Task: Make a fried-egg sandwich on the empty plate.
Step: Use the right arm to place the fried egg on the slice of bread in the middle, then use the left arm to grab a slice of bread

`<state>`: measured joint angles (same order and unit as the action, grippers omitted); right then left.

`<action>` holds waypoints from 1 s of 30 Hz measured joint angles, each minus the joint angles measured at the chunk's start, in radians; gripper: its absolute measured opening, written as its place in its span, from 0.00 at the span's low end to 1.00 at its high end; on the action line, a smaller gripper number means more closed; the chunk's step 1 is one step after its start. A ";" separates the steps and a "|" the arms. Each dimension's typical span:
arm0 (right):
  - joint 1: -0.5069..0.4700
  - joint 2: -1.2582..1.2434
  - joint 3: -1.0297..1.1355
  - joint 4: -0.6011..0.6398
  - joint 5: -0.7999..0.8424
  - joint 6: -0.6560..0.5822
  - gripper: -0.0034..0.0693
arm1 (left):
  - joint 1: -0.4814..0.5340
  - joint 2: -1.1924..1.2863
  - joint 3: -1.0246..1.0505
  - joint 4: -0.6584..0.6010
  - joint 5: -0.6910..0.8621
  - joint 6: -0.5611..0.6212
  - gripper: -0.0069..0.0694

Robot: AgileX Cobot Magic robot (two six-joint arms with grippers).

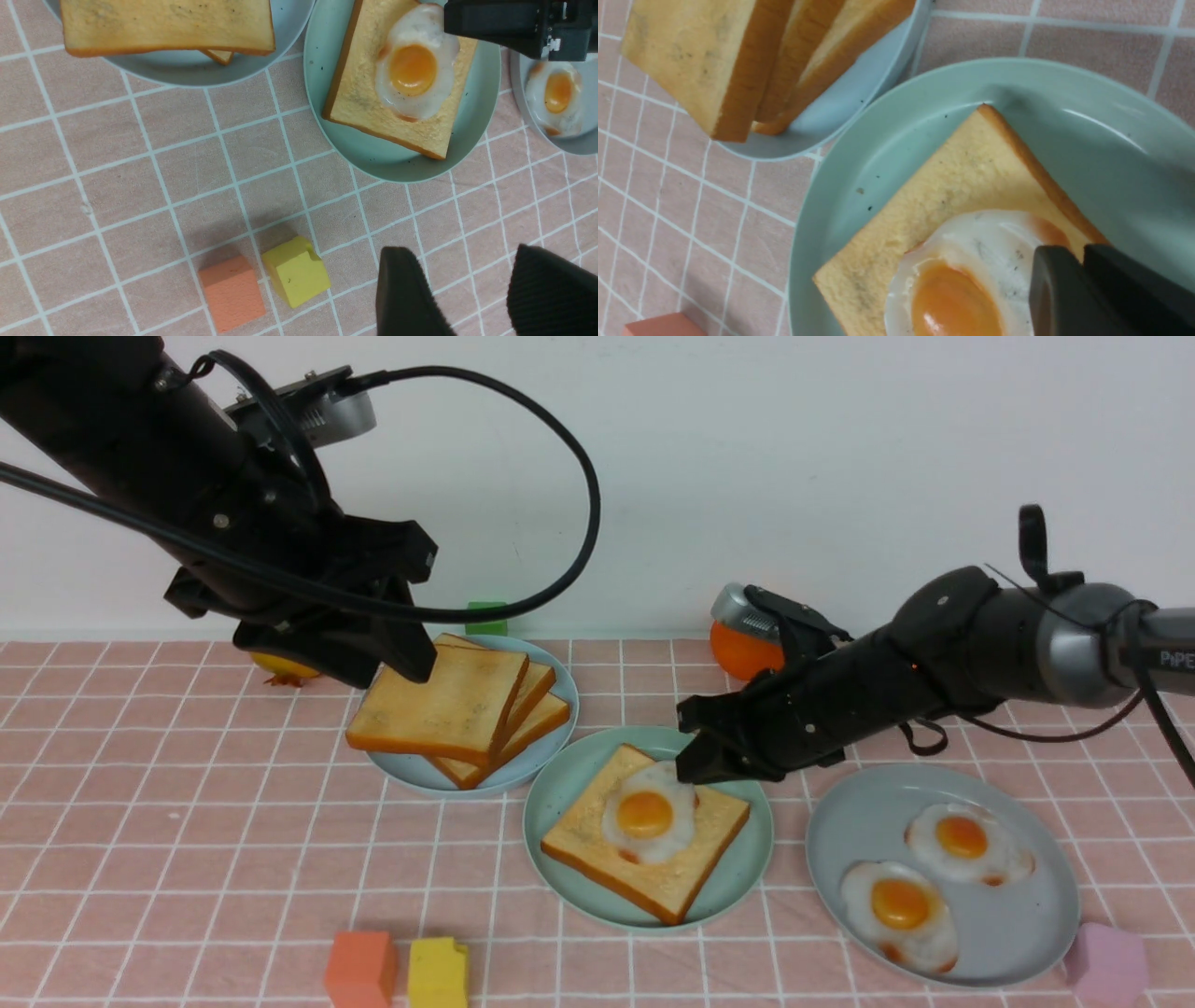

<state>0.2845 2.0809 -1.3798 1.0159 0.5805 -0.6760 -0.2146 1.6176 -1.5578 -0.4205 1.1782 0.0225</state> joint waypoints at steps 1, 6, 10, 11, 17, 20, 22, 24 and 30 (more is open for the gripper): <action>0.000 0.000 0.000 0.003 0.001 0.000 0.23 | 0.000 0.000 0.000 0.000 0.000 0.000 0.56; 0.000 -0.002 0.000 -0.002 0.018 0.000 0.47 | 0.000 0.000 0.000 0.000 0.002 0.002 0.56; 0.000 -0.045 0.000 -0.034 0.034 0.001 0.64 | 0.000 0.000 0.000 0.010 -0.008 0.027 0.56; 0.000 -0.057 0.000 -0.048 0.039 0.006 0.66 | 0.000 0.000 0.000 0.014 -0.015 0.029 0.56; 0.000 -0.242 0.000 -0.263 0.113 0.170 0.70 | 0.000 0.044 -0.005 0.102 -0.100 -0.054 0.56; 0.000 -0.349 0.000 -0.440 0.199 0.318 0.68 | 0.029 0.121 -0.005 0.132 -0.131 -0.109 0.56; 0.000 -0.407 0.003 -0.508 0.245 0.387 0.67 | 0.075 0.175 -0.005 0.113 -0.148 -0.114 0.56; 0.000 -0.465 0.024 -0.536 0.270 0.420 0.67 | 0.125 0.218 -0.005 0.059 -0.155 -0.090 0.56; 0.042 -0.581 0.125 -0.555 0.265 0.415 0.66 | 0.288 0.345 -0.005 -0.222 -0.179 0.060 0.58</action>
<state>0.3268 1.4997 -1.2551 0.4607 0.8457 -0.2612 0.0737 1.9630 -1.5628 -0.6426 0.9996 0.0825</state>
